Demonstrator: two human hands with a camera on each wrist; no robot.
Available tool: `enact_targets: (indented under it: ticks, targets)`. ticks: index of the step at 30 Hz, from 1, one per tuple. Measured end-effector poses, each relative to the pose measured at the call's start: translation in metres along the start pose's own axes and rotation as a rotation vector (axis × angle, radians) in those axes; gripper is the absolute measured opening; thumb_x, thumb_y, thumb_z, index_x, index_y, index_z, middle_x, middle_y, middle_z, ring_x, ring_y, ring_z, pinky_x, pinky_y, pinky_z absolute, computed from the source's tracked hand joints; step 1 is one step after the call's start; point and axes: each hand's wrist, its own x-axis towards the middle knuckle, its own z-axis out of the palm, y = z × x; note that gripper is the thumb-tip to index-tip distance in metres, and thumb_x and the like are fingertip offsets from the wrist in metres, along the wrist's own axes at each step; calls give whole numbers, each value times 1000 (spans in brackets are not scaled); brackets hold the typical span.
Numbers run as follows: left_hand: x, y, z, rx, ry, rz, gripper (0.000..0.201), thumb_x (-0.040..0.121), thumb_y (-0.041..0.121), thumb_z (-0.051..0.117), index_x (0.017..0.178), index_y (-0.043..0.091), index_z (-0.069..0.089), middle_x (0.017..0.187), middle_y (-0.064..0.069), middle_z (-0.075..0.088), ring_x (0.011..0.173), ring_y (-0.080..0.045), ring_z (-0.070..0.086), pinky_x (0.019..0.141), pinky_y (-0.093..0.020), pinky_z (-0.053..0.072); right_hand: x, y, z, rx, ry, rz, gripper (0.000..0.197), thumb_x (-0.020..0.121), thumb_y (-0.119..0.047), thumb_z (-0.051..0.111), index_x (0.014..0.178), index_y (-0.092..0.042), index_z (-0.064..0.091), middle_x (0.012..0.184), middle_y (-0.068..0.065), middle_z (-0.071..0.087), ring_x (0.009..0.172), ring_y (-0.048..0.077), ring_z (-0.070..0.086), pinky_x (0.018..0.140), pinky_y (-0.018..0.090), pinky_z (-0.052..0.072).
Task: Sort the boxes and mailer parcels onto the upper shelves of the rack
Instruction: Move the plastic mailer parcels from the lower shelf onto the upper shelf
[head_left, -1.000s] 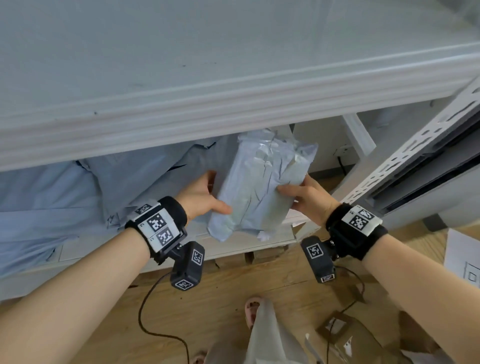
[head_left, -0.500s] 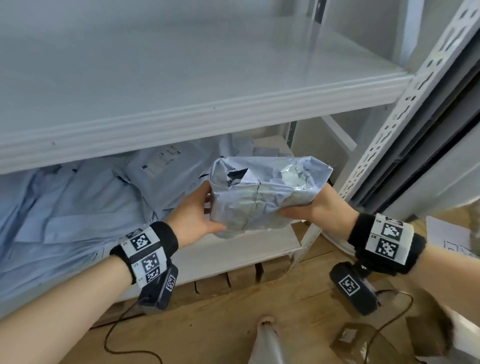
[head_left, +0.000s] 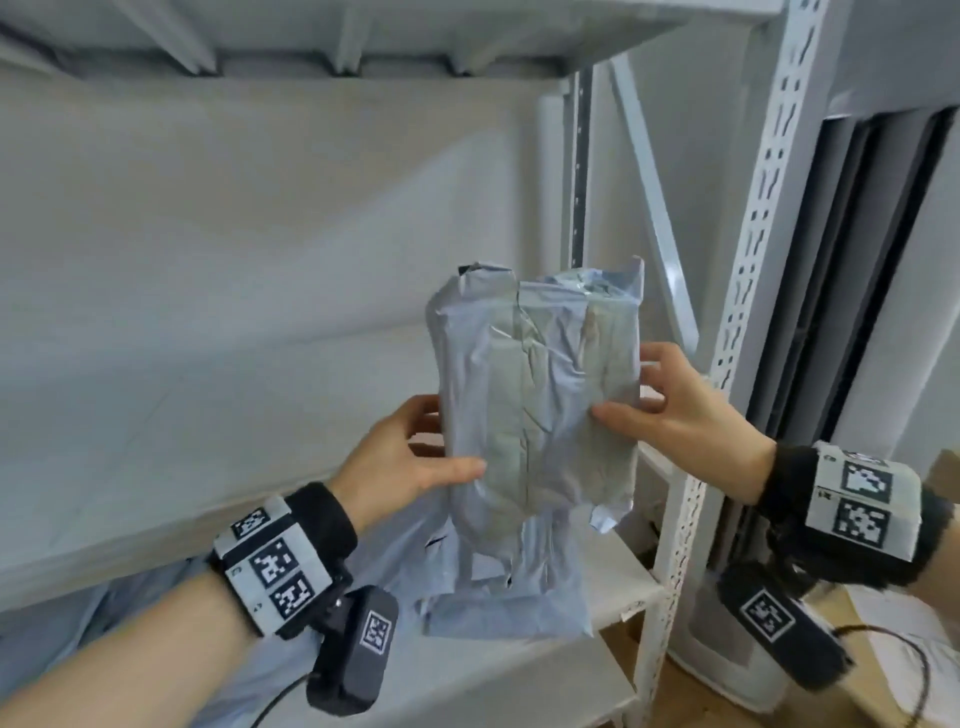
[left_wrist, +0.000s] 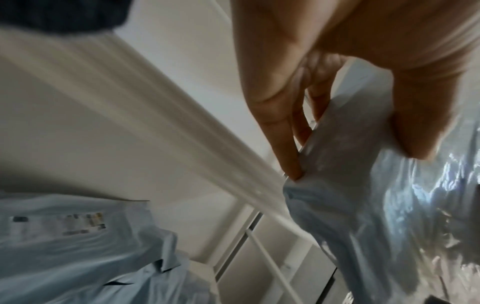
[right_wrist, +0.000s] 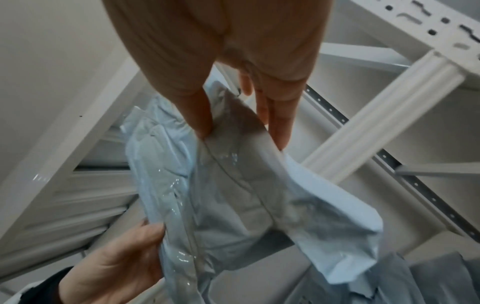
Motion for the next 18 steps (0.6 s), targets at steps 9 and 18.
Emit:
enact_targets:
  ticks: [9,18]
  targets:
    - [75,35,4,-31,131,-135,59,90,42,61,142,26,38,121,-2,62,107,-22,63,100,-43,47,68,-15,-30,-261,-22,84,56,87,-27,68,137,-22,42,127,-4,53,100,11,61,79,26,54]
    - [163,50,50,-192,1,-256,22,93,12,56,113,11,64,110,-16,69,91,-28,70,76,-36,59,170,23,-67,-501,-84,164,59,83,-32,70,137,-21,48,126,4,54,97,17,58,80,25,47]
